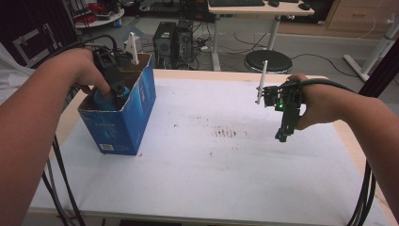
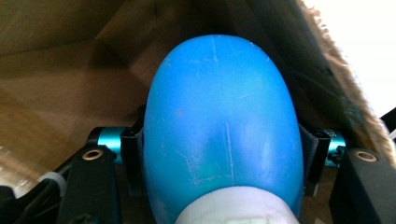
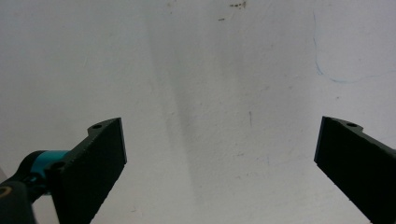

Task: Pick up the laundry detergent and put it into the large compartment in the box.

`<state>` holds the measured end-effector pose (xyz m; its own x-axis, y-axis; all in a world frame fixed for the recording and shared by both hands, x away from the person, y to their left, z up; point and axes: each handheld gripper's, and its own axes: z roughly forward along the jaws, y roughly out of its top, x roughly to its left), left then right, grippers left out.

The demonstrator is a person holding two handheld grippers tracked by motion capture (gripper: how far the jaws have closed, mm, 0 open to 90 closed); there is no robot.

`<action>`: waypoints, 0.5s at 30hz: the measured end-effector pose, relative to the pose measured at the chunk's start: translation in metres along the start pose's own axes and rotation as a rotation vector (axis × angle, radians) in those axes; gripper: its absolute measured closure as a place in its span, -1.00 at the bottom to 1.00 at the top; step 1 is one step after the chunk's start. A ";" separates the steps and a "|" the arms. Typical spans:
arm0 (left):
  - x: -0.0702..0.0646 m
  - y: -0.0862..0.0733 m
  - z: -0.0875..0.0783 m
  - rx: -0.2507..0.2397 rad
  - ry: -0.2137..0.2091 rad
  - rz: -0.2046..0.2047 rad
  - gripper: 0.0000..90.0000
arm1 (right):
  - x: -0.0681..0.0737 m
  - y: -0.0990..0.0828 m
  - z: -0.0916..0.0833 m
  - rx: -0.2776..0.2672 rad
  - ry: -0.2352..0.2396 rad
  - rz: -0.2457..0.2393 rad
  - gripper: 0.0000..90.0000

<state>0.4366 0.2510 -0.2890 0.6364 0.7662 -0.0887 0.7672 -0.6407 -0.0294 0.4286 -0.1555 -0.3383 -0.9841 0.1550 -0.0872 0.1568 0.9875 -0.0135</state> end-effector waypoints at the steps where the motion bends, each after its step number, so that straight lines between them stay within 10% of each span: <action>1: 0.000 0.000 0.000 0.002 0.000 0.002 -0.18 | 0.000 0.000 0.000 0.001 0.002 0.001 -0.97; 15: 0.001 0.000 -0.001 0.009 -0.005 -0.008 -0.23 | -0.001 -0.003 0.000 0.011 -0.002 0.006 -0.97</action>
<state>0.4375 0.2522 -0.2884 0.6299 0.7709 -0.0939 0.7714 -0.6351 -0.0394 0.4286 -0.1590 -0.3380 -0.9830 0.1605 -0.0892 0.1632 0.9863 -0.0241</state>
